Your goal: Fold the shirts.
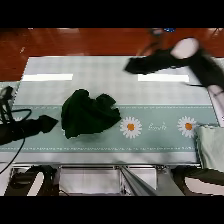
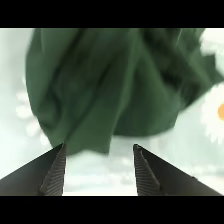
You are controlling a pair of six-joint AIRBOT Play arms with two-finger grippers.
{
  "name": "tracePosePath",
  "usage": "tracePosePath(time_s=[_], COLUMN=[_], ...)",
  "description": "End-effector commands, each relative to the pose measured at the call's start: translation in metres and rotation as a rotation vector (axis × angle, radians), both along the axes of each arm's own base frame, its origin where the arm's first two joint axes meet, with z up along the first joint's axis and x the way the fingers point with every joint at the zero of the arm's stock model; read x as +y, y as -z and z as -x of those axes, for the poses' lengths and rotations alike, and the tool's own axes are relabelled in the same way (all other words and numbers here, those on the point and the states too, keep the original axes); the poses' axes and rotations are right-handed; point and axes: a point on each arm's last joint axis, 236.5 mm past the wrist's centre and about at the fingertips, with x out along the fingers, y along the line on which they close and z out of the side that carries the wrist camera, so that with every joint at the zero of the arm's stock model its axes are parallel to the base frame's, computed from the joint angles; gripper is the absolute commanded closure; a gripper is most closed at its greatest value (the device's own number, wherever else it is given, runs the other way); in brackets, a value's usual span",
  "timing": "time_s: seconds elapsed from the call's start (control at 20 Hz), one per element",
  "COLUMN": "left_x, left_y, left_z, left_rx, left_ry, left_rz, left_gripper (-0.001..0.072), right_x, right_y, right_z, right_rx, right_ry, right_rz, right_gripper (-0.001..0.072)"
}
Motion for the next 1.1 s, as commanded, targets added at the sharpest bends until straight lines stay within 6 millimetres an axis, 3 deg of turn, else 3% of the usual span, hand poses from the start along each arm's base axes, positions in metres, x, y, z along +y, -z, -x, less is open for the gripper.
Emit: tracePosePath(time_s=[0.0,0.1,0.2,0.3,0.5,0.65,0.75,0.85,0.9,0.95,1.05], left_x=[-0.012,-0.005,-0.01,-0.018,-0.018,-0.035,-0.028,-0.018,-0.015,-0.014,-0.013], left_y=[0.05,0.085,0.087,0.084,0.109,0.124,0.138,0.141,0.138,0.133,0.12], left_z=[0.036,0.056,0.049,0.032,0.02,0.006,-0.014,-0.039,-0.047,-0.055,-0.068], left_rx=[0.18,0.297,0.324,0.315,0.421,0.448,0.411,0.348,0.32,0.28,0.226], left_ry=[0.032,-0.006,-0.061,-0.123,-0.198,-0.177,-0.247,-0.331,-0.336,-0.308,-0.259], left_rz=[0.053,0.037,0.101,0.193,0.238,0.311,0.293,0.299,0.292,0.278,0.265], left_gripper=[0.0198,0.0198,0.0198,0.0198,0.0198,0.0198,0.0198,0.0209,0.0378,0.0662,0.069], right_x=[-0.117,-0.137,-0.145,-0.146,-0.129,-0.124,-0.123,-0.116,-0.109,-0.099,-0.079], right_y=[0.035,0.069,0.09,0.101,0.105,0.1,0.099,0.102,0.105,0.109,0.122], right_z=[0.032,0.067,0.095,0.11,0.116,0.112,0.111,0.113,0.115,0.118,0.121], right_rx=[0.155,0.229,0.266,0.267,0.269,0.258,0.256,0.263,0.276,0.289,0.318], right_ry=[0.204,0.227,0.243,0.255,0.244,0.246,0.249,0.228,0.206,0.179,0.13], right_rz=[0.045,0.057,0.063,0.068,-0.007,-0.042,-0.05,-0.044,-0.042,-0.039,-0.029], right_gripper=[0.0315,0.0315,0.0315,0.0315,0.0315,0.0315,0.0315,0.0315,0.0315,0.0315,0.0315])
